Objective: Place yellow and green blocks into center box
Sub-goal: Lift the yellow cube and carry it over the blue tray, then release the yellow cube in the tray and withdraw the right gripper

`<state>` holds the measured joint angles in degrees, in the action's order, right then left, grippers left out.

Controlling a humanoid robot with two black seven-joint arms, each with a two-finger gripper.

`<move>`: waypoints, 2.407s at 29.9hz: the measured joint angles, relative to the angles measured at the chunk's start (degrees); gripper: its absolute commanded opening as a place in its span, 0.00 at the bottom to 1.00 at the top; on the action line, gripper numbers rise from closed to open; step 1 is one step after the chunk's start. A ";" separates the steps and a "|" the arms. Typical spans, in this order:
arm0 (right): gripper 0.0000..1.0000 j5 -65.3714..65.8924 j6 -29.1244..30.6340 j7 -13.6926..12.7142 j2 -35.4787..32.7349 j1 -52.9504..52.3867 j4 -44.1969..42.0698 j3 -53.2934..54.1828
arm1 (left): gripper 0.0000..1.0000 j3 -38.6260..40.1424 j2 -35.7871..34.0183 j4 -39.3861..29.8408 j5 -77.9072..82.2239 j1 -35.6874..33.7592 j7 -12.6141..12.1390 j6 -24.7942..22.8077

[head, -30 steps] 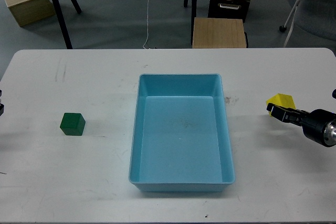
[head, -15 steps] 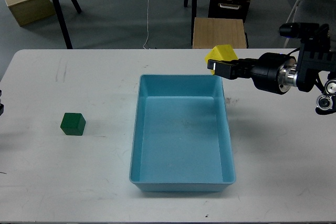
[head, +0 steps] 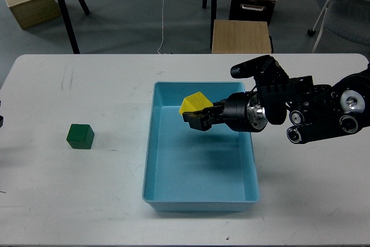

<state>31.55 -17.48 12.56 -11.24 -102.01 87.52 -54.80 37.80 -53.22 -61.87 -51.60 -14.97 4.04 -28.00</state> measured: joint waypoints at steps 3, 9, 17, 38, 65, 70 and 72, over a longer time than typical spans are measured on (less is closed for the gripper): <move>0.36 -0.16 0.00 0.00 1.68 0.53 -0.08 -1.77 | 1.00 0.00 0.04 0.00 0.00 -0.03 0.00 0.00; 0.36 -3.32 0.00 0.01 6.24 1.88 -0.98 -4.30 | 1.00 0.00 0.08 0.00 0.00 -0.39 0.00 0.00; 0.36 -5.55 -0.01 0.01 10.85 5.01 -5.19 -7.52 | 1.00 0.08 0.08 1.38 0.00 -0.25 0.00 0.00; 0.94 -7.60 0.35 -0.34 11.25 8.57 -10.09 -8.64 | 1.00 -0.01 0.22 2.52 0.00 -0.24 -0.09 0.00; 0.99 -16.76 2.23 -0.15 -4.57 7.25 -19.81 12.59 | 1.00 -0.01 0.15 2.49 0.00 -0.38 -0.09 0.00; 0.99 -16.94 1.38 0.29 -17.28 5.41 -18.31 17.60 | 1.00 -0.01 0.12 2.49 0.00 -0.40 -0.09 0.00; 0.99 -17.15 0.63 0.34 -23.11 5.35 -16.58 19.47 | 1.00 0.00 0.12 2.49 0.00 -0.36 -0.09 0.00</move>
<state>14.40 -16.85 12.90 -34.35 -96.67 70.93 -35.34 37.79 -53.10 -59.38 -51.59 -15.33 3.95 -28.00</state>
